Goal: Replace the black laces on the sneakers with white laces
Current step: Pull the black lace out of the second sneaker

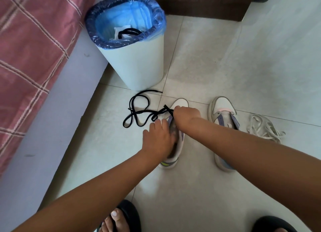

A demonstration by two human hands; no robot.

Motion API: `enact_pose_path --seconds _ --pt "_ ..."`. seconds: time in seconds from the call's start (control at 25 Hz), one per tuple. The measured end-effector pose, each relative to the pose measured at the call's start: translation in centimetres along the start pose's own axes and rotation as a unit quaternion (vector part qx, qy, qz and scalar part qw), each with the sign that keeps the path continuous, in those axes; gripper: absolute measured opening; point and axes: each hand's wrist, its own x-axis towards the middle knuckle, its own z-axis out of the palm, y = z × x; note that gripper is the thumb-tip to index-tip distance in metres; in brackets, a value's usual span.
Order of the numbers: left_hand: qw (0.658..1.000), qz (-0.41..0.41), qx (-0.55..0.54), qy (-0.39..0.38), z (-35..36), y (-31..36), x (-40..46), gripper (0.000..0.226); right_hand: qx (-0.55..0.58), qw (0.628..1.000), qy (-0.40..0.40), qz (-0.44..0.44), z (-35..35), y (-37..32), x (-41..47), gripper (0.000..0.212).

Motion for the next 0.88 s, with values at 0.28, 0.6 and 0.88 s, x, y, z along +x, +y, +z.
enact_pose_path --seconds 0.28,0.6,0.88 --pt "0.994 0.001 -0.099 -0.053 0.9 2.3 -1.2 0.086 -0.013 1.0 0.001 -0.014 0.2 -0.4 -0.1 0.025" --pt "0.992 0.003 -0.063 -0.112 1.3 2.4 -0.2 0.083 0.354 0.924 -0.142 0.025 -0.9 3.7 0.7 0.012" --pt "0.992 0.124 -0.022 0.02 3.0 -1.2 1.2 0.062 0.311 0.947 -0.083 0.005 1.2 4.3 -0.1 0.019"
